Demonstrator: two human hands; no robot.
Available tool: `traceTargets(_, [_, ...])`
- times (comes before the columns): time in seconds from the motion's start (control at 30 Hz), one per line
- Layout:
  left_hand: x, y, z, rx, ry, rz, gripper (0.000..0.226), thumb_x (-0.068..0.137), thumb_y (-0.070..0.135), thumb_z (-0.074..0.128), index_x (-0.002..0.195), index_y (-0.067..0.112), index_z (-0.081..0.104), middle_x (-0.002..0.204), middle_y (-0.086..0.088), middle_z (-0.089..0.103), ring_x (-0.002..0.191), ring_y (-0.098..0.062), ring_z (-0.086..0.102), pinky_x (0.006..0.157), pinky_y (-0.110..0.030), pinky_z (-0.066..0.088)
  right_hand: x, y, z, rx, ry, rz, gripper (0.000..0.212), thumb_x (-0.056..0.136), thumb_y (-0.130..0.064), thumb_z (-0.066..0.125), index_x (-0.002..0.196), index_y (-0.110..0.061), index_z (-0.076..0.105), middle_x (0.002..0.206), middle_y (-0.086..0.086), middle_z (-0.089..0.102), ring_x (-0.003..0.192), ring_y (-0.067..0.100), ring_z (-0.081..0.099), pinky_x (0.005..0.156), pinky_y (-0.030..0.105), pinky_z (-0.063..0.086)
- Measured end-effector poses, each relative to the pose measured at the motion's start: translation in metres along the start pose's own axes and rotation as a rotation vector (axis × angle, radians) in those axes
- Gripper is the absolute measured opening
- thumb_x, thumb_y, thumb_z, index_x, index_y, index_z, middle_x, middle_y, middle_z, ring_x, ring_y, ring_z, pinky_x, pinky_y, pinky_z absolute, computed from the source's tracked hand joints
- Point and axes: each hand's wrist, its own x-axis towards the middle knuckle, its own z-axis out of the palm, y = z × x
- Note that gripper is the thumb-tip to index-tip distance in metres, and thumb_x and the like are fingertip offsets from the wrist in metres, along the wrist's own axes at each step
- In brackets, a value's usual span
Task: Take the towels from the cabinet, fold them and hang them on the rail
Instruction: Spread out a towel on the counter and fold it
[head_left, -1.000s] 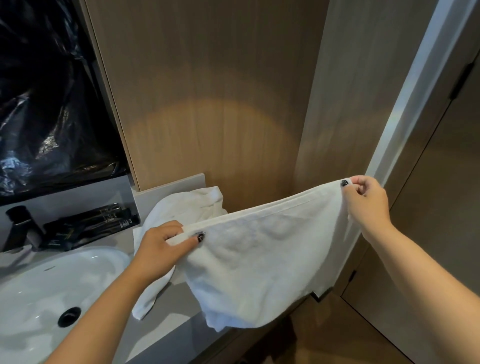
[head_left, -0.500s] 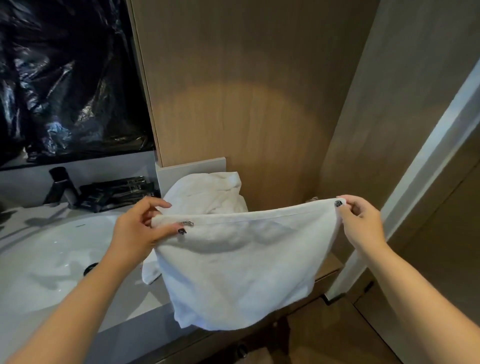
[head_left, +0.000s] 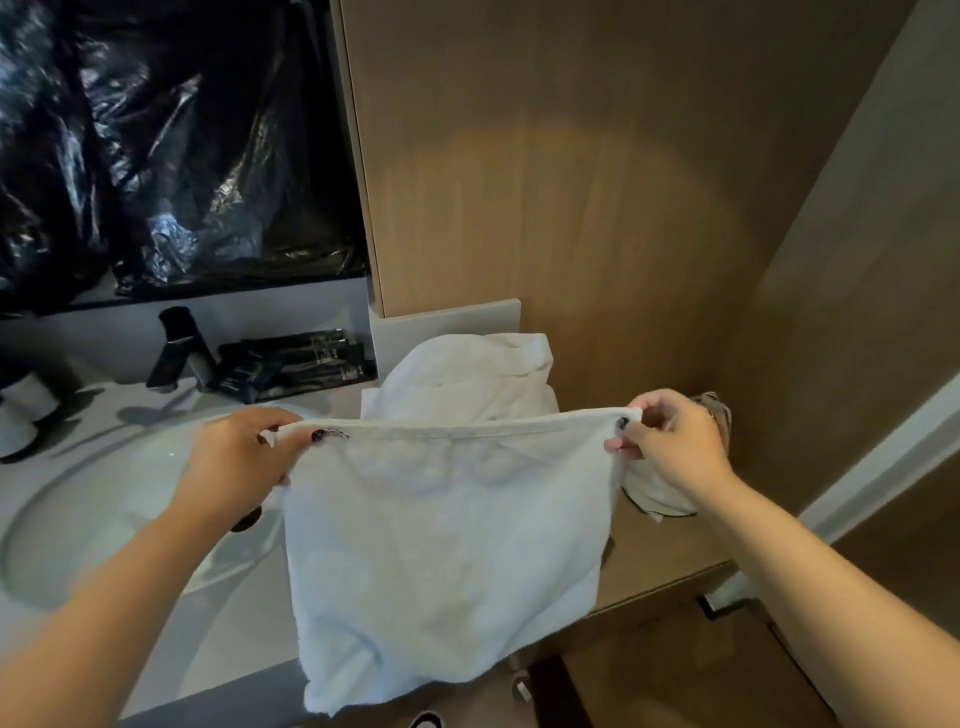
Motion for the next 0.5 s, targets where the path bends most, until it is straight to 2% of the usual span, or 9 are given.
traceTargets(0.1, [0.033,-0.010,0.017,-0.266,0.059,-0.156,0.006,0.093,0.021,0.065,0.089,0.022,0.069,0.070,-0.011,0.072,0.053,0.000,0.066,0.047,-0.007,0.044,0.034,-0.011,0.026,0.073,0.039,0.016,0.015,0.085,-0.010,0.074,0.089,-0.021,0.064,0.091,0.006,0.071,0.088,0.024,0.071,0.079,0.050,0.060])
traceTargets(0.17, [0.059,-0.019,0.032,-0.397,0.094,-0.202,0.005,0.093,0.021,0.066,0.089,0.022,0.067,0.076,-0.008,0.072,0.058,-0.004,0.070,0.049,-0.006,0.048,0.058,-0.016,0.044,0.086,0.076,0.023,0.015,0.086,-0.010,0.073,0.091,-0.020,0.063,0.090,0.005,0.071,0.088,0.021,0.071,0.080,0.045,0.060])
traceTargets(0.23, [0.085,-0.028,0.048,-0.440,0.116,-0.221,0.005,0.094,0.021,0.066,0.091,0.017,0.067,0.078,-0.004,0.072,0.067,-0.007,0.072,0.051,-0.008,0.050,0.083,-0.021,0.062,0.069,0.139,0.036,0.016,0.086,-0.011,0.074,0.094,-0.018,0.063,0.091,0.003,0.069,0.087,0.016,0.068,0.077,0.034,0.059])
traceTargets(0.3, [0.111,-0.037,0.067,-0.433,0.131,-0.235,0.010,0.094,0.021,0.065,0.093,0.011,0.068,0.076,-0.005,0.072,0.072,-0.001,0.071,0.052,-0.007,0.048,0.106,-0.023,0.079,0.045,0.200,0.047,0.017,0.085,-0.012,0.075,0.097,-0.016,0.063,0.093,0.001,0.067,0.086,0.014,0.064,0.072,0.025,0.054])
traceTargets(0.37, [0.132,-0.051,0.088,-0.406,0.126,-0.262,0.012,0.091,0.023,0.068,0.092,0.012,0.069,0.074,-0.004,0.073,0.075,0.000,0.071,0.062,-0.014,0.054,0.126,-0.020,0.096,0.014,0.237,0.077,0.017,0.084,-0.014,0.075,0.096,-0.015,0.063,0.093,0.001,0.065,0.083,0.014,0.060,0.068,0.021,0.049])
traceTargets(0.43, [0.148,-0.070,0.112,-0.406,0.087,-0.344,0.012,0.085,0.027,0.072,0.090,0.016,0.069,0.072,0.000,0.074,0.080,-0.012,0.073,0.079,-0.030,0.058,0.141,-0.010,0.112,-0.025,0.261,0.131,0.013,0.084,-0.016,0.073,0.094,-0.016,0.064,0.091,0.000,0.065,0.081,0.015,0.060,0.063,0.018,0.044])
traceTargets(0.5, [0.156,-0.088,0.134,-0.525,0.029,-0.451,0.014,0.083,0.021,0.073,0.090,0.011,0.066,0.074,-0.001,0.073,0.084,-0.021,0.072,0.084,-0.034,0.059,0.152,0.004,0.128,-0.045,0.271,0.177,0.013,0.083,-0.016,0.072,0.095,-0.016,0.066,0.091,0.001,0.066,0.089,0.021,0.064,0.069,0.023,0.047])
